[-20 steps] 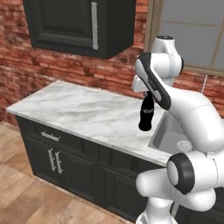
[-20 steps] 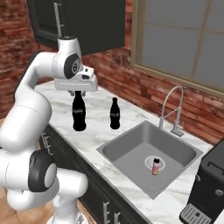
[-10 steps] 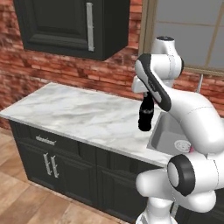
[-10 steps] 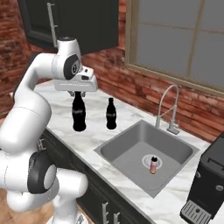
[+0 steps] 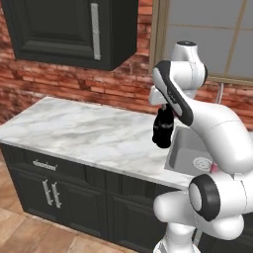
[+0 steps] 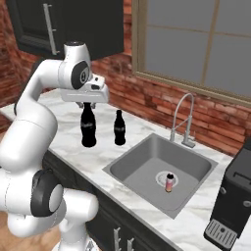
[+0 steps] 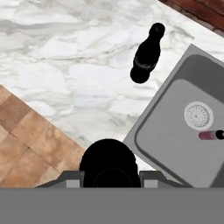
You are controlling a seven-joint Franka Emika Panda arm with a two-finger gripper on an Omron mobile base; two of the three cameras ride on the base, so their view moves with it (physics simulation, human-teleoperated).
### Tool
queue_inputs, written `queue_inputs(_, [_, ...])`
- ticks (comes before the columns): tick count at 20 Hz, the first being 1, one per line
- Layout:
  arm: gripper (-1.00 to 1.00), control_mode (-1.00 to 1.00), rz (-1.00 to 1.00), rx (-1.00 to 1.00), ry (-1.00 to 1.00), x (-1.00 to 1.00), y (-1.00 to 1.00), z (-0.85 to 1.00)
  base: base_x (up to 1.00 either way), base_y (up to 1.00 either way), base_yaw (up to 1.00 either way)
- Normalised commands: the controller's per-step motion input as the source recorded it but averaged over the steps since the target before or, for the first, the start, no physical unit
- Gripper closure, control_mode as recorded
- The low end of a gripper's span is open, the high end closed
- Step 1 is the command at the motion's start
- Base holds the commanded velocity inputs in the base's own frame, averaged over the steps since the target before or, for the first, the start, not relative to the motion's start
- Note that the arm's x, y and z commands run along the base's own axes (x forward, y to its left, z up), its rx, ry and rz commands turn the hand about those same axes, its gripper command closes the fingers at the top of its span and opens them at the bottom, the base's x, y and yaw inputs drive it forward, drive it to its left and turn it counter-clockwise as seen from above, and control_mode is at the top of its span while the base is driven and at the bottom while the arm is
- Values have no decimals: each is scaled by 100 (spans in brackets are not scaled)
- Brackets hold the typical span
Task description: Place the large bottle from the dining counter next to the other large bottle outside the sink, and place the small bottle from the dining counter next to the other small bottle inside the sink.
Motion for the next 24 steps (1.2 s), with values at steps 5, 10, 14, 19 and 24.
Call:
queue_inputs(5, [100,100,0,0,0,0,0,0,15,37,-2])
queue_inputs(10, [100,-100,-1,-6,-3,7,27,-1,2,8,0])
queue_inputs(14, [100,-100,-2,-9,-5,11,40,0,0,0,0])
queue_inputs(19, [100,-100,-3,-4,-3,16,21,-13,0,0,0])
queue_inputs(24, [100,-100,-4,0,-1,19,3,-28,0,0,0])
